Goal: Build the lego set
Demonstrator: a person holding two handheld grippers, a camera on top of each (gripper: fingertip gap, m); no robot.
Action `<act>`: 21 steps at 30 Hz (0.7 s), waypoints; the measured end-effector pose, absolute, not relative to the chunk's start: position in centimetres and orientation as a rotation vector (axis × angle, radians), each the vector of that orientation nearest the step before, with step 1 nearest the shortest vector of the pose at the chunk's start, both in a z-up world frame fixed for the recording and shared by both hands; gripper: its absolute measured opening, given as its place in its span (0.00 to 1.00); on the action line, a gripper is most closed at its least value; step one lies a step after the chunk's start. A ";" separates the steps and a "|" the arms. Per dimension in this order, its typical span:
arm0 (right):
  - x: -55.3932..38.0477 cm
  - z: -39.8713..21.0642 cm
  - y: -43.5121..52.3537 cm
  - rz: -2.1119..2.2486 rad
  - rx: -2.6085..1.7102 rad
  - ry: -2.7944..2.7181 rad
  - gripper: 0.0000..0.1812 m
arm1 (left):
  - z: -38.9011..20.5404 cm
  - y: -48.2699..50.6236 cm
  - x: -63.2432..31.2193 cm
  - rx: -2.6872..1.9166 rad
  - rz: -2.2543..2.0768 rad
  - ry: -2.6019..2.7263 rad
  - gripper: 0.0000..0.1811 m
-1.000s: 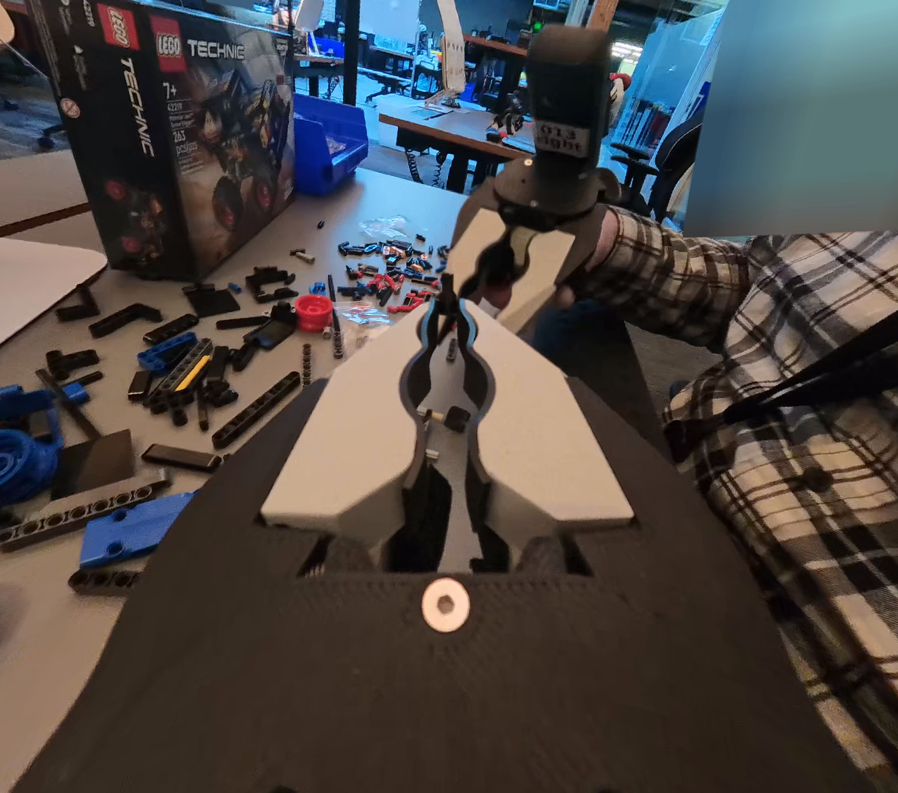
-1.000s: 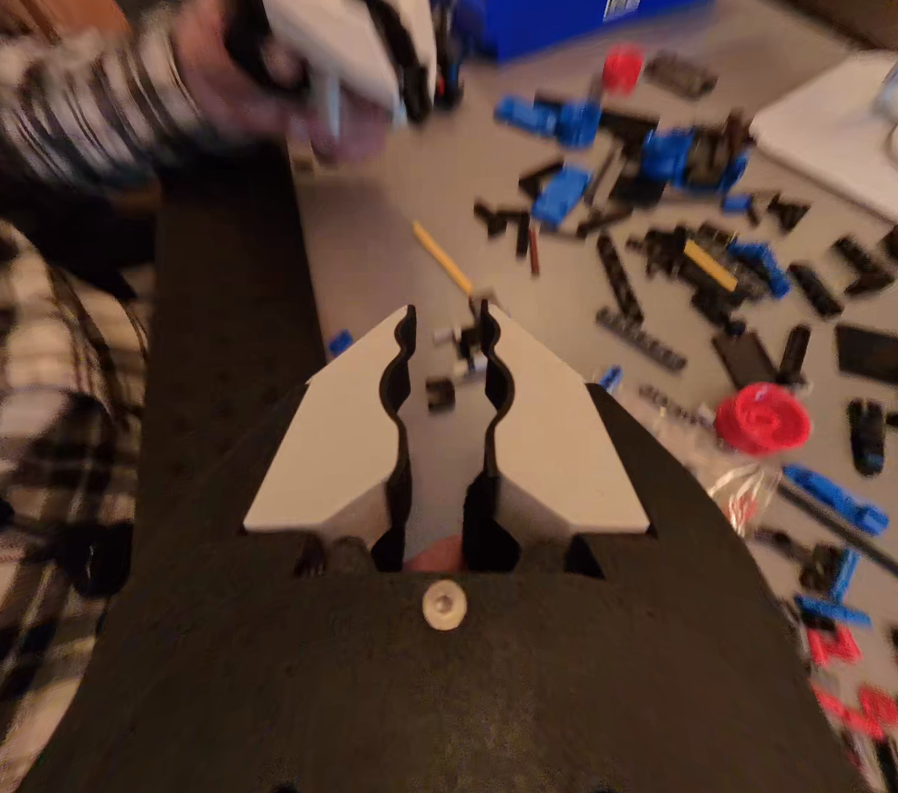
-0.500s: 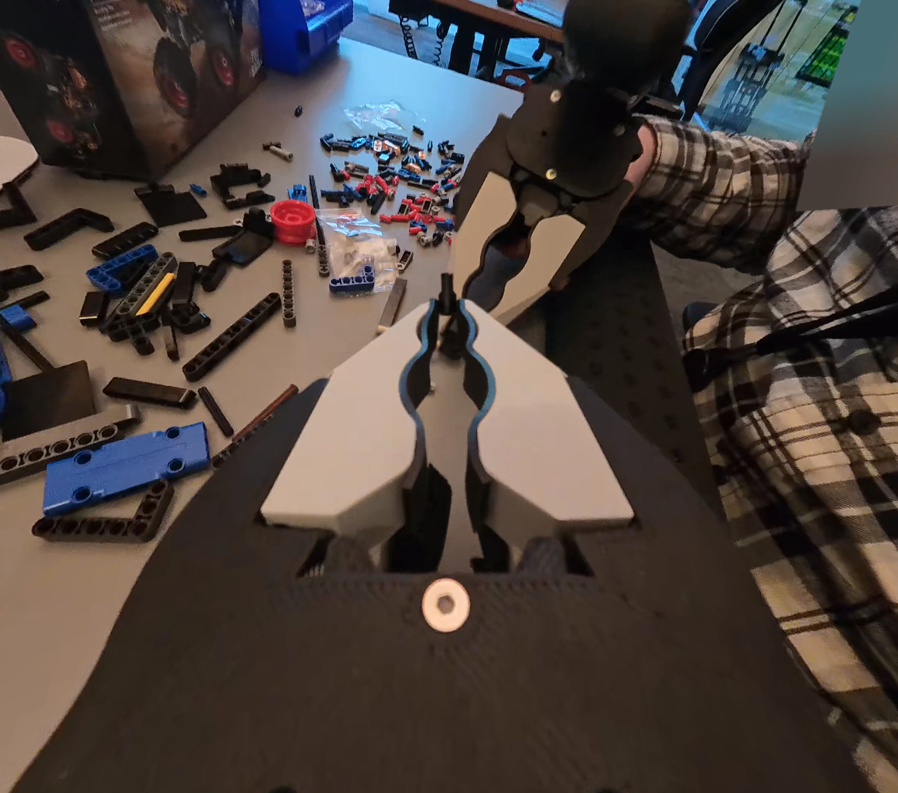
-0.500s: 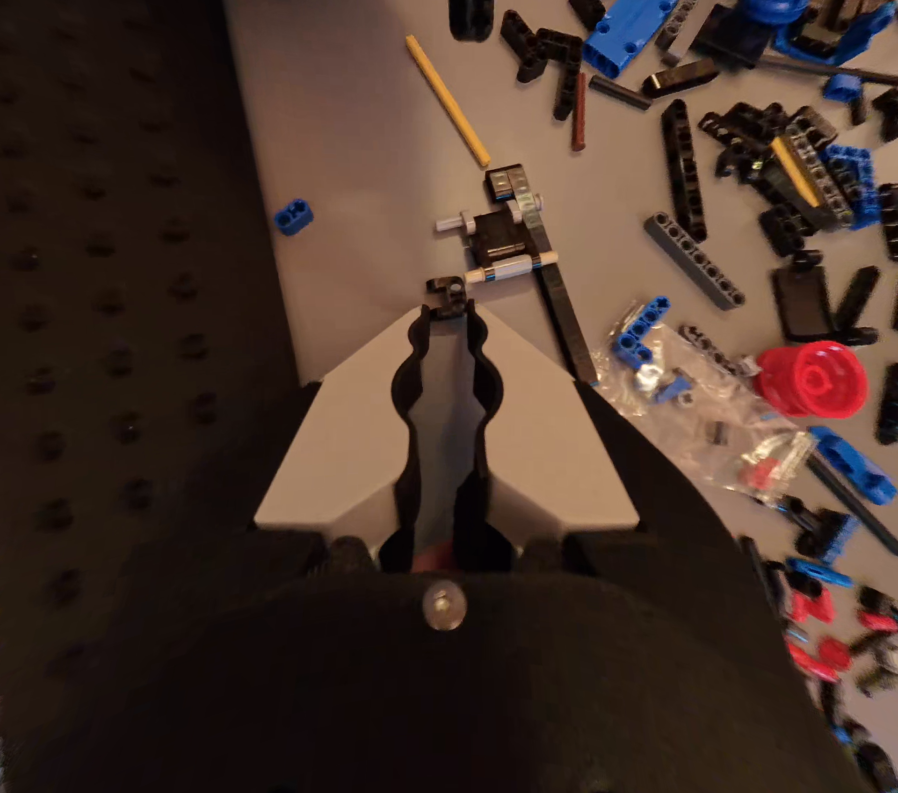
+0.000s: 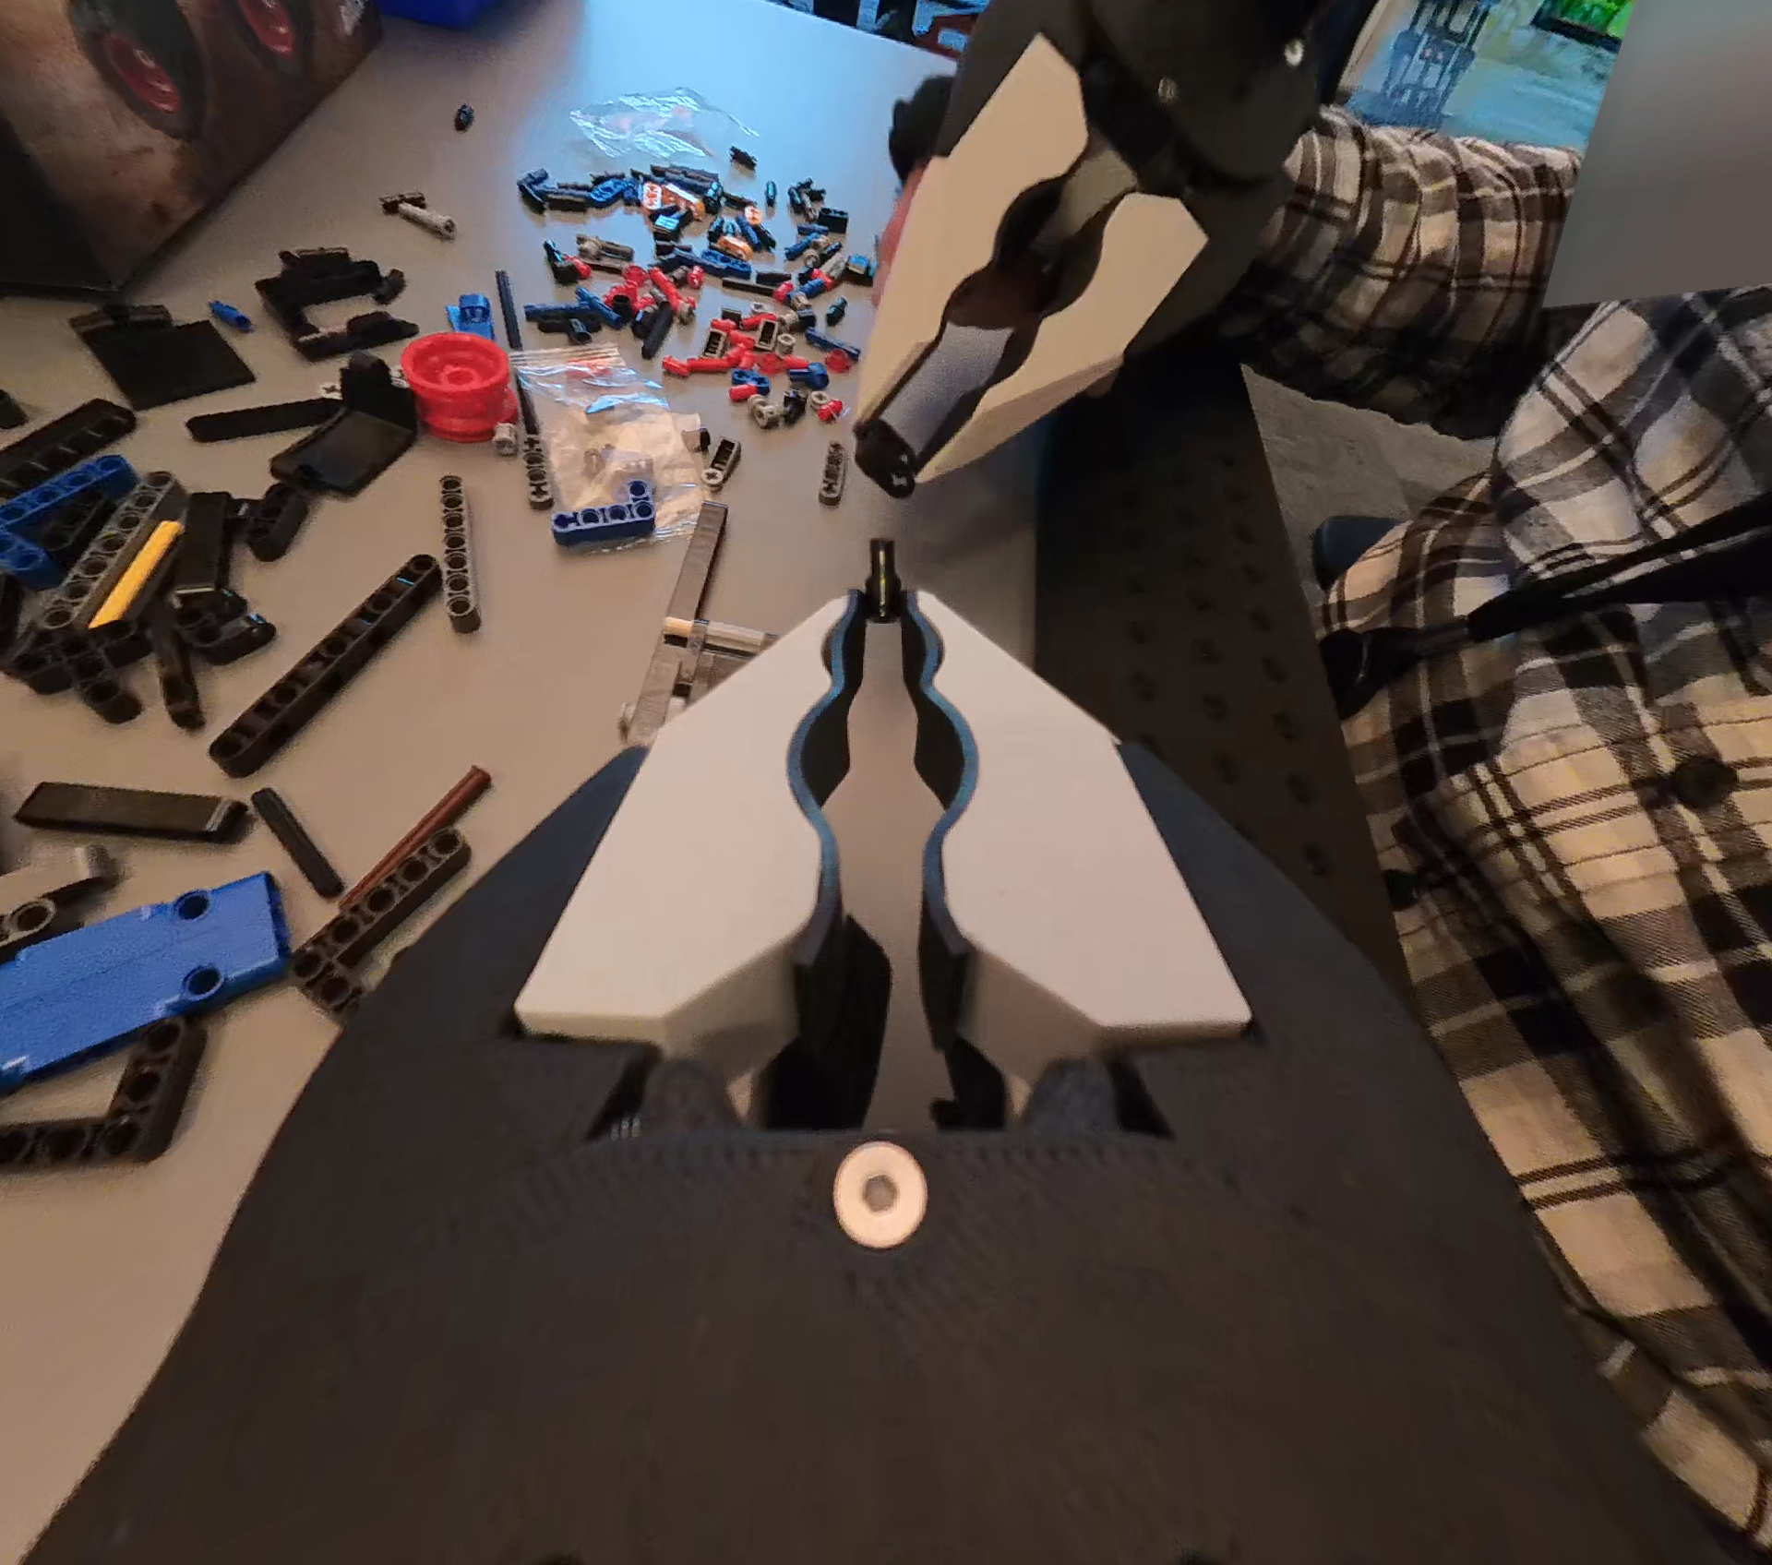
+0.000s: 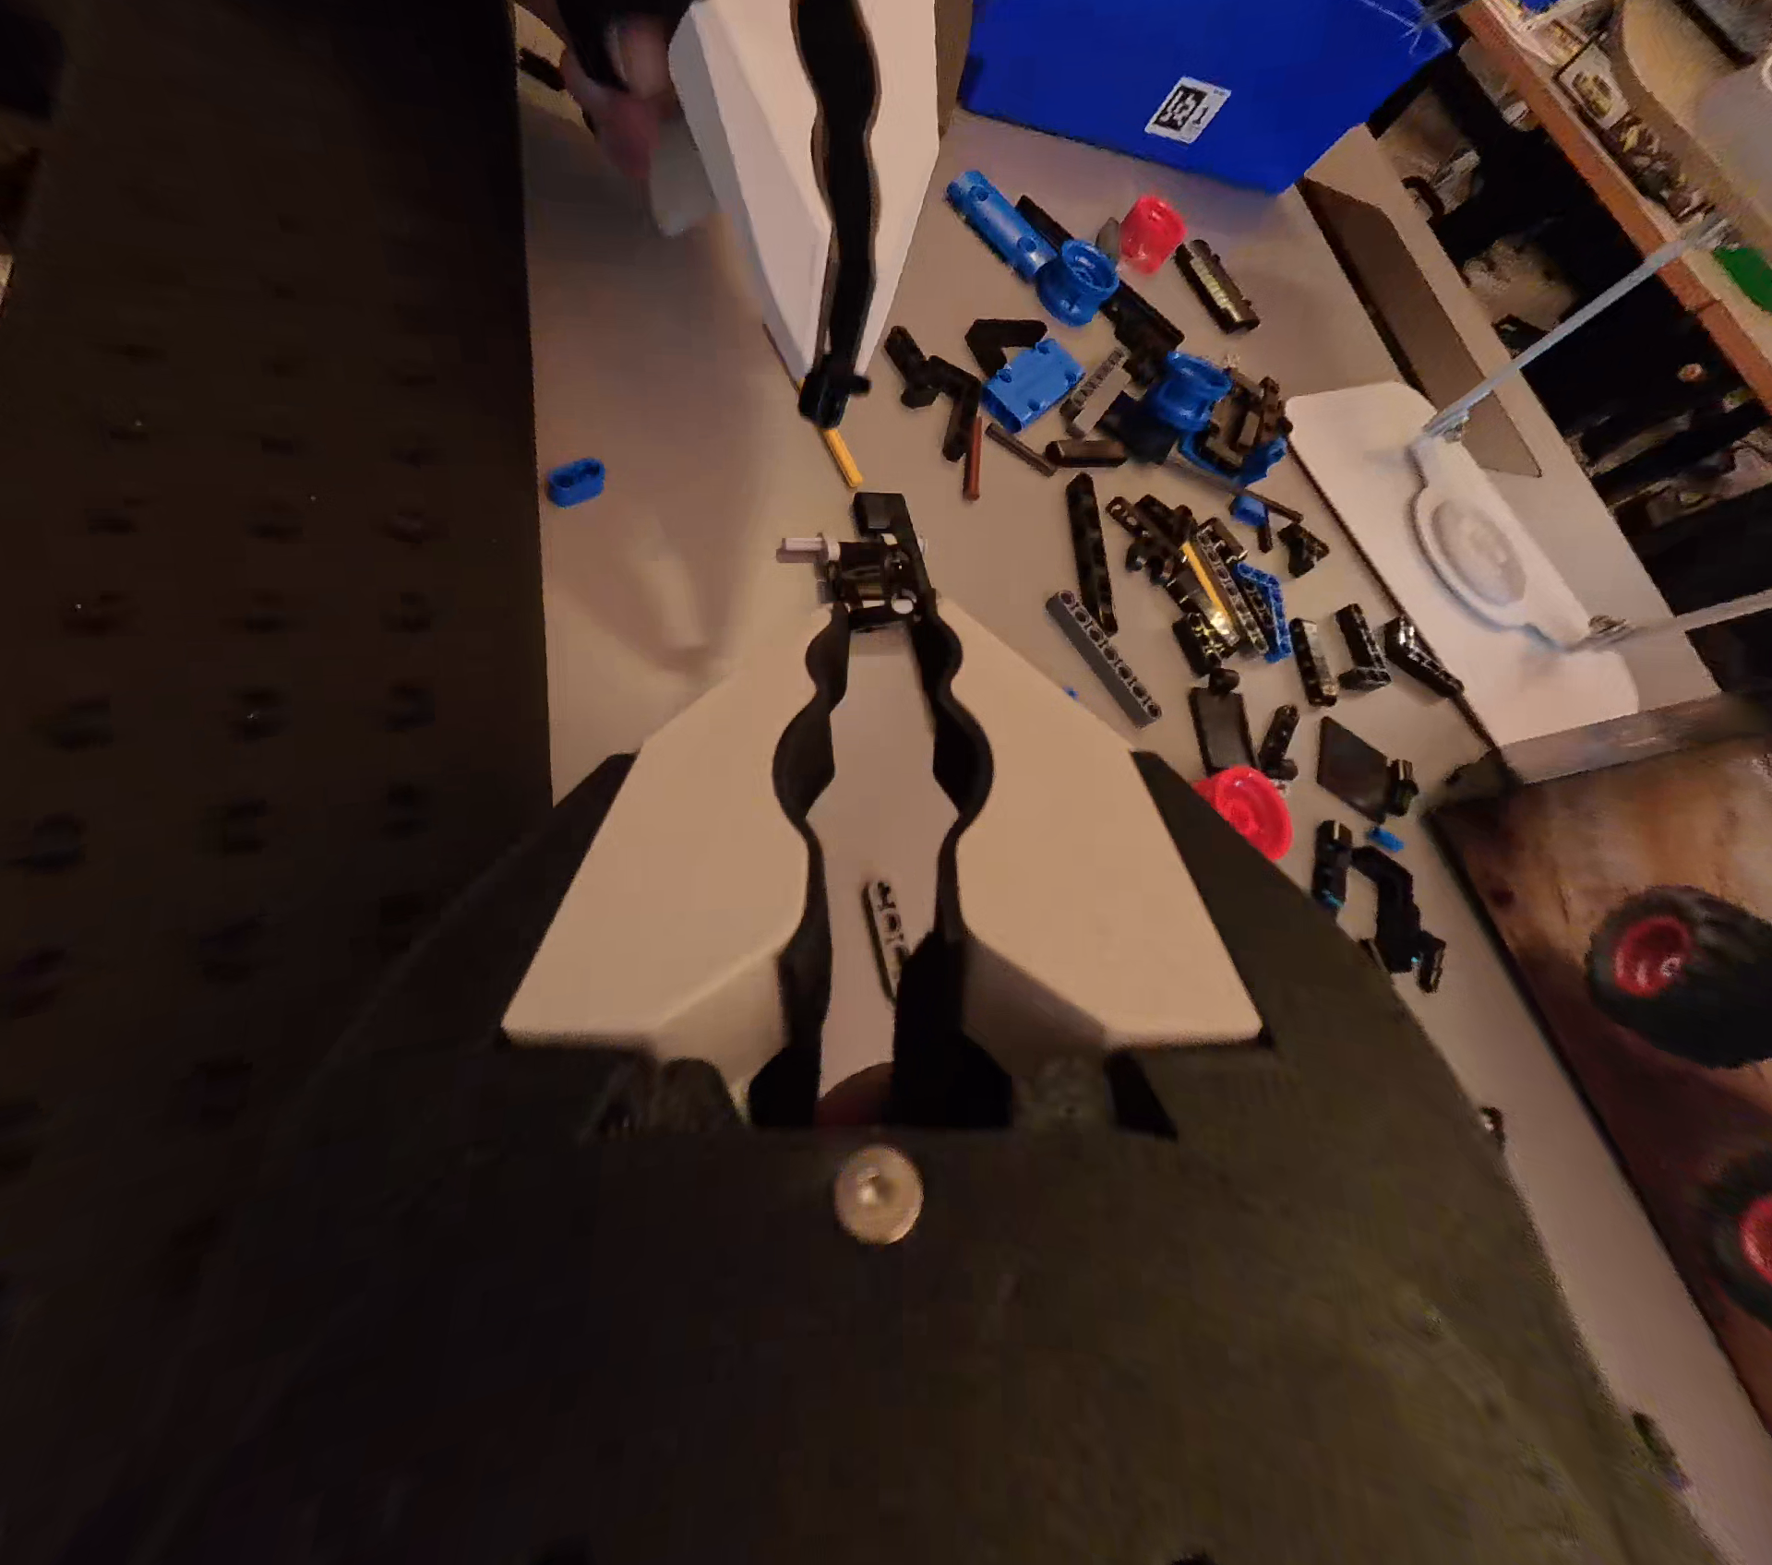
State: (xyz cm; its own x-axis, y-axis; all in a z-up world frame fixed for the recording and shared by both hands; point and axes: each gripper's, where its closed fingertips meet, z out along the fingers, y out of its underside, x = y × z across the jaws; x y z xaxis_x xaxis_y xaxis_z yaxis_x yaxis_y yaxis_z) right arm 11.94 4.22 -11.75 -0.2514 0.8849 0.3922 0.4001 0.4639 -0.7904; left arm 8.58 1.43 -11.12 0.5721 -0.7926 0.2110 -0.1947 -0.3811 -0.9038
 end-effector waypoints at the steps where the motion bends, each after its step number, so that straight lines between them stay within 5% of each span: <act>1: 11.8 -11.6 4.2 0.690 -1.071 -1.849 0.07 | -11.3 1.4 8.8 -1.891 -0.819 0.810 0.03; 21: 10.6 -9.7 2.7 0.889 -0.902 -1.851 0.07 | -10.8 1.3 9.8 -1.876 -0.908 0.814 0.03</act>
